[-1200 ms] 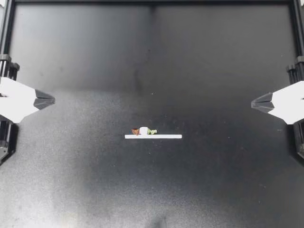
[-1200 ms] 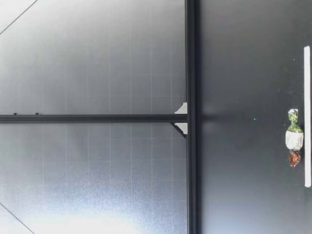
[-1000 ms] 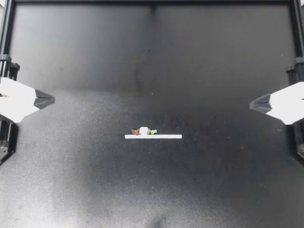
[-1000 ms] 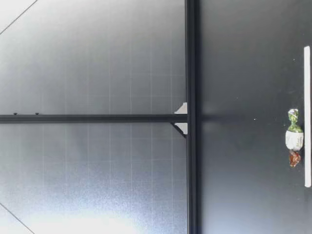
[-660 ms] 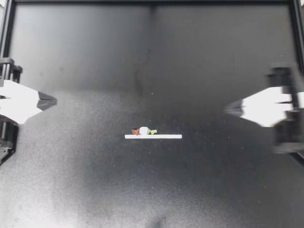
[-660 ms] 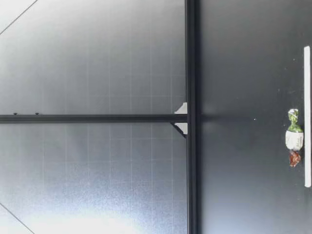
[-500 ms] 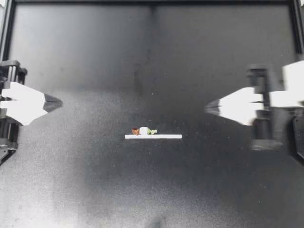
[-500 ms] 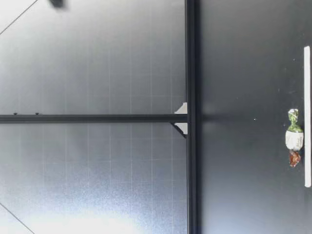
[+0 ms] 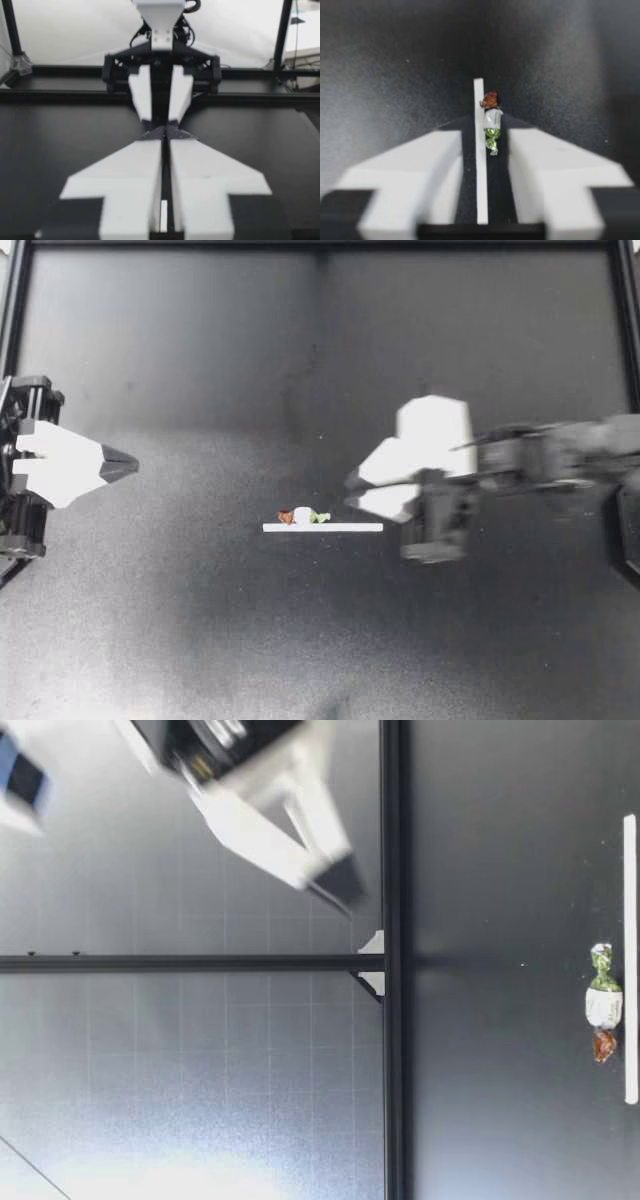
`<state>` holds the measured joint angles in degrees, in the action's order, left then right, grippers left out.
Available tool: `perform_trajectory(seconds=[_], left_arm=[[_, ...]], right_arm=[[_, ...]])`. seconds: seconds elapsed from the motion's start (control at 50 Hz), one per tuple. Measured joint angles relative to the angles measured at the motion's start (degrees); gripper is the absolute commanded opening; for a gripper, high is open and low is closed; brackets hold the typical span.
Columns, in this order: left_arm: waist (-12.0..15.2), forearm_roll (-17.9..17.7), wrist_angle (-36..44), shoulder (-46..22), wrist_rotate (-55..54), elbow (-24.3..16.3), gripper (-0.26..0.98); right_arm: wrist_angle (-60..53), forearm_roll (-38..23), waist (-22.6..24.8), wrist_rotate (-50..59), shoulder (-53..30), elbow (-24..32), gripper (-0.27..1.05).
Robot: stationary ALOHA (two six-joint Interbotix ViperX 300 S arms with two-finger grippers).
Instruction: Pick up the candy and unwrap it.
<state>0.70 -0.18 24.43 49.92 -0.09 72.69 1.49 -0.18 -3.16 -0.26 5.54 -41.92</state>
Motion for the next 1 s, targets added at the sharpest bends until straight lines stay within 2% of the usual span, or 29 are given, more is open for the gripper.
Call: perform_trajectory(seconds=[0.06,0.26,0.58,0.82,1.0], left_arm=[[-0.09,0.00,0.00,0.00,-0.09,0.09,-0.11],[0.00,0.00,0.00,-0.09,-0.09,0.53,-0.11],[-0.09,0.00,0.00,0.00,0.00,1.14,-0.11],[0.00,0.00,0.00,-0.09,0.00,1.41,-0.11],[0.00,0.00,0.00,-0.09,0.09,1.41,-0.11]], right_arm=[[1.14,-0.09,0.00,0.00,-2.55,2.02,0.57],[5.89,-0.18,0.00,0.26,-10.20,7.47,0.56],[19.86,-0.18,-1.58,1.76,-20.83,16.26,0.56],[20.65,-0.18,-1.58,2.02,-23.73,17.58,0.54],[20.65,-0.18,-1.58,2.20,-24.26,17.75,0.43]])
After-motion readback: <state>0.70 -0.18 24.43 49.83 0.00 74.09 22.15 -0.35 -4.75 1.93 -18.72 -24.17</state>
